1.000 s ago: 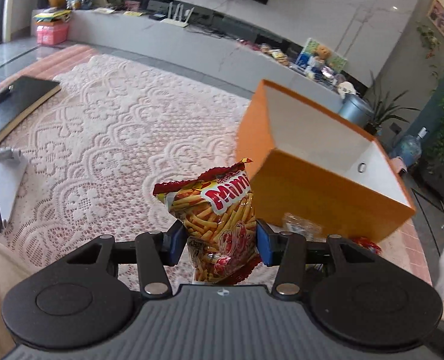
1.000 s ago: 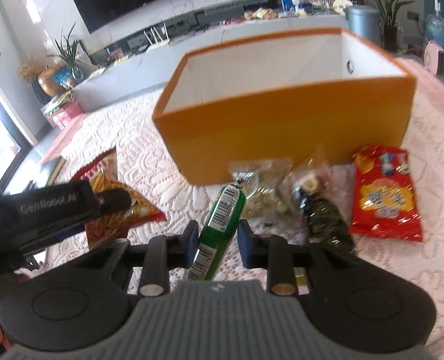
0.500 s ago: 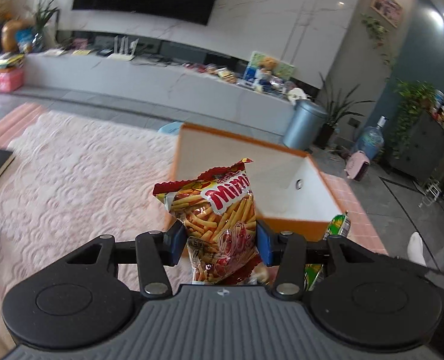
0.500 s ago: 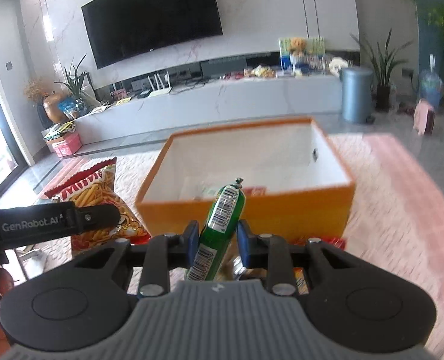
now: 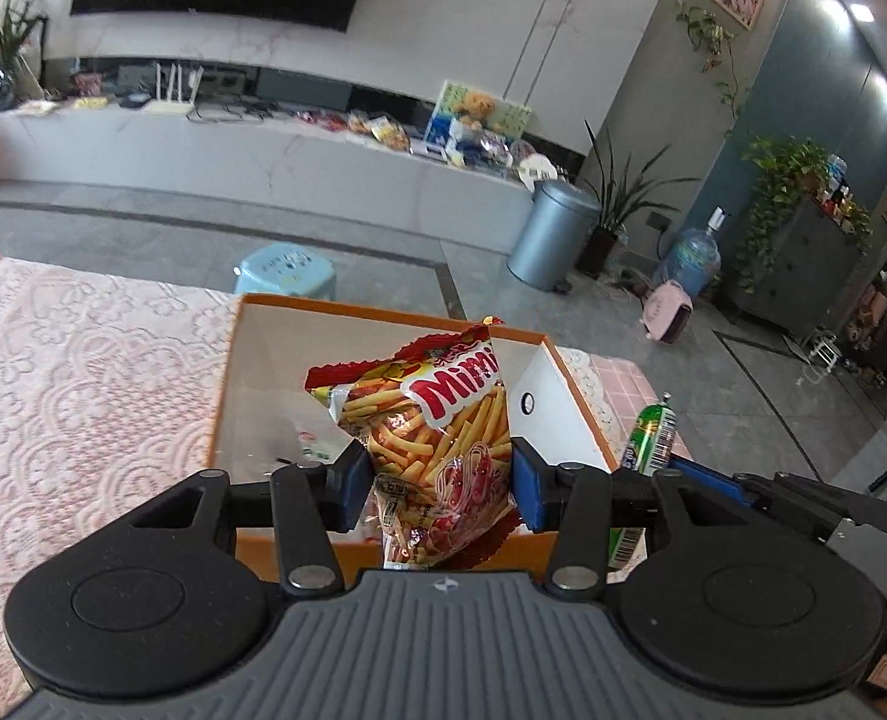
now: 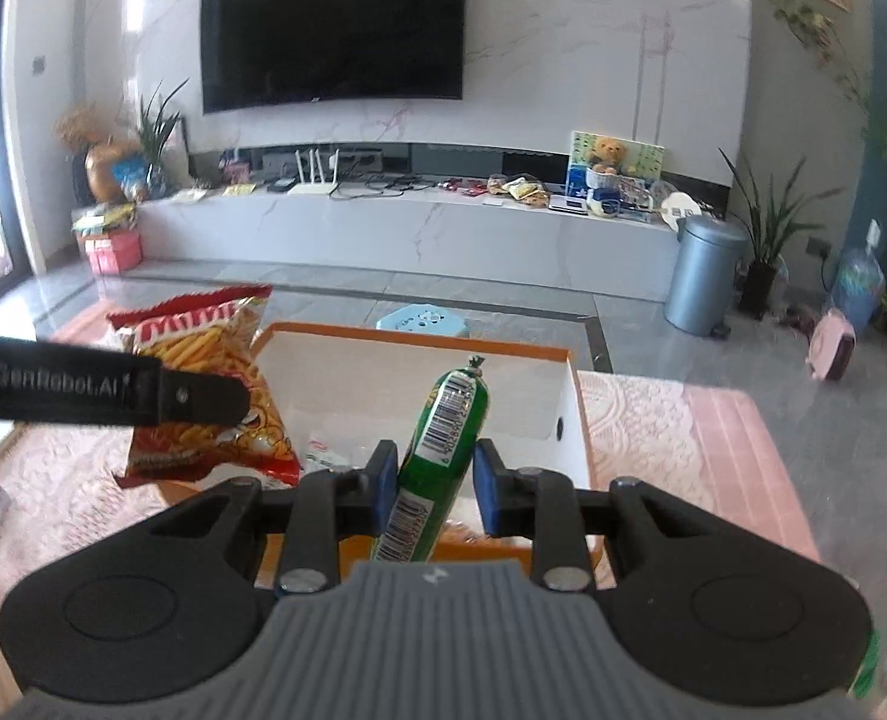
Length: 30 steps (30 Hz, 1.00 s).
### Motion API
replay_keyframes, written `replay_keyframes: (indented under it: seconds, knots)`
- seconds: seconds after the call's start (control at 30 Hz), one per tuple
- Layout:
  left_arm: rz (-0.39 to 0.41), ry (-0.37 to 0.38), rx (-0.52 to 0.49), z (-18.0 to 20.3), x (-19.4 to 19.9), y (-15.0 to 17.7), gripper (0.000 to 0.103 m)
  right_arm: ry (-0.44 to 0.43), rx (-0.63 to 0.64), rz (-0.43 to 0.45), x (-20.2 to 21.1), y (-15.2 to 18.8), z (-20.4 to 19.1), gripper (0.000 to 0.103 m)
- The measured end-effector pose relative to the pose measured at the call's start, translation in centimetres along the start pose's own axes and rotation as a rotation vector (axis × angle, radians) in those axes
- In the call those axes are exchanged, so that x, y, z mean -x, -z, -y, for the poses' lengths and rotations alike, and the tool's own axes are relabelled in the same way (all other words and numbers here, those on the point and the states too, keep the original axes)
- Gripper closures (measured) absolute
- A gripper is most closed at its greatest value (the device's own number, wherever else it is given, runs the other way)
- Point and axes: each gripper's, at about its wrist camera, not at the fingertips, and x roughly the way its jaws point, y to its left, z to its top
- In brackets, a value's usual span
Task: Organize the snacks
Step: 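Carry both snacks over the orange box and open both tools to drop them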
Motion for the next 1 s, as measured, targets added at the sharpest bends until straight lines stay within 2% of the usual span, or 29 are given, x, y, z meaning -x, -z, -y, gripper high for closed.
replay_keyframes:
  seconds: [0.23, 0.43, 0.7, 1.0]
  knots:
    - [-0.062, 0.004, -0.026, 0.3, -4.3, -1.0, 0.049, 0.003, 0.033, -0.076, -4.8, -1.3, 2.3, 0.078]
    - [-0.129, -0.012, 0.006, -1.0, -8.4, -1.3, 0.049, 0.035, 0.073, -0.156, -9.8, -1.8, 3.1, 0.078]
    - [-0.185, -0.099, -0.038, -1.3, -11.8, -1.3, 0.049, 0.061, 0.094, -0.261, -15.6, -1.4, 3.5, 0.079]
    - [-0.254, -0.159, -0.078, -1.3, -14.3, -0.4, 0.049, 0.082, 0.132, -0.404, -19.6, -0.5, 3.3, 0.079]
